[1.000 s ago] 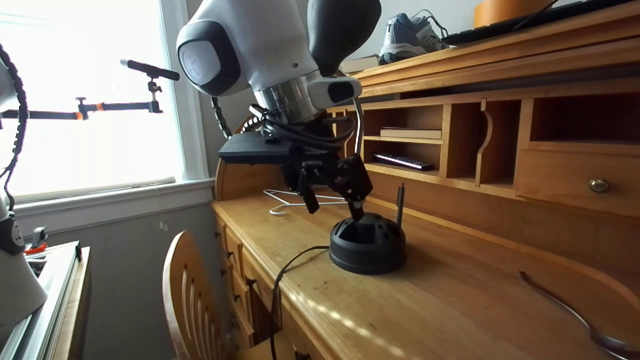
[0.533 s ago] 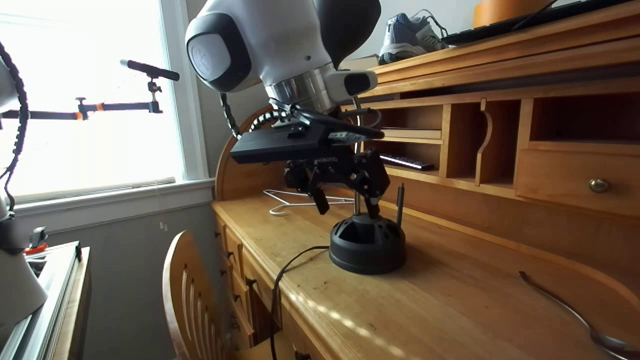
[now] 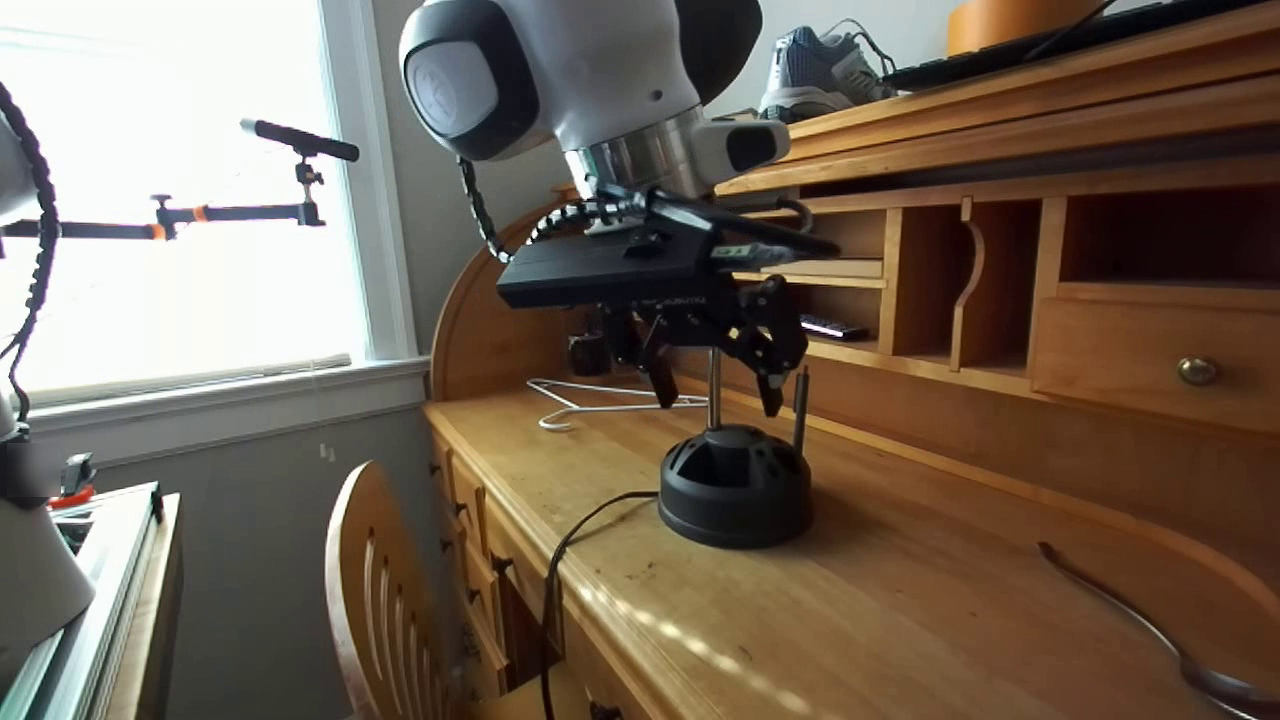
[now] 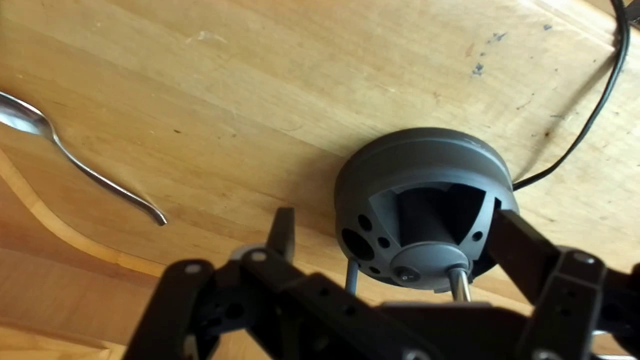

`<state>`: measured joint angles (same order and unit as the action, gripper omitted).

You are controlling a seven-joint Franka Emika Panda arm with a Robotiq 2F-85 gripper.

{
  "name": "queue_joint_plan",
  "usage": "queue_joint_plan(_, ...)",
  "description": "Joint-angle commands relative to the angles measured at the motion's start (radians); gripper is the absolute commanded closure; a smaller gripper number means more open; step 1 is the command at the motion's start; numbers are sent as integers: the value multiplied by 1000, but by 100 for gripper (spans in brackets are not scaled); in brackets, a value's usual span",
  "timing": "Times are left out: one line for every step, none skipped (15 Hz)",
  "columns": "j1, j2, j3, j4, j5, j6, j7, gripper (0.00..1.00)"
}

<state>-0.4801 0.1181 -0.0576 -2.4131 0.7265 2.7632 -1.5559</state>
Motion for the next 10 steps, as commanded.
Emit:
queue_joint_plan(-36, 51, 0, 95, 24, -141, -126, 0)
queue_joint_plan(-41, 62, 0, 113, 20, -167, -151, 0)
queue_joint_plan(10, 75, -56, 130, 22, -194, -183, 0)
queue_joint_plan(11, 88, -61, 142, 22, -204, -211, 0)
queue_joint_plan(14, 102, -70, 155, 17, -219, -245, 0)
queue_joint_plan(17, 115, -78, 165, 15, -226, -273, 0)
queue_joint_plan(21, 120, -86, 168, 4, -234, -288, 0)
queue_joint_plan(23, 124, -89, 164, 4, -237, -308, 0)
queue_joint_plan(30, 128, -91, 153, -2, -229, -316, 0)
queue_joint_plan(34, 134, -93, 145, -5, -228, -327, 0)
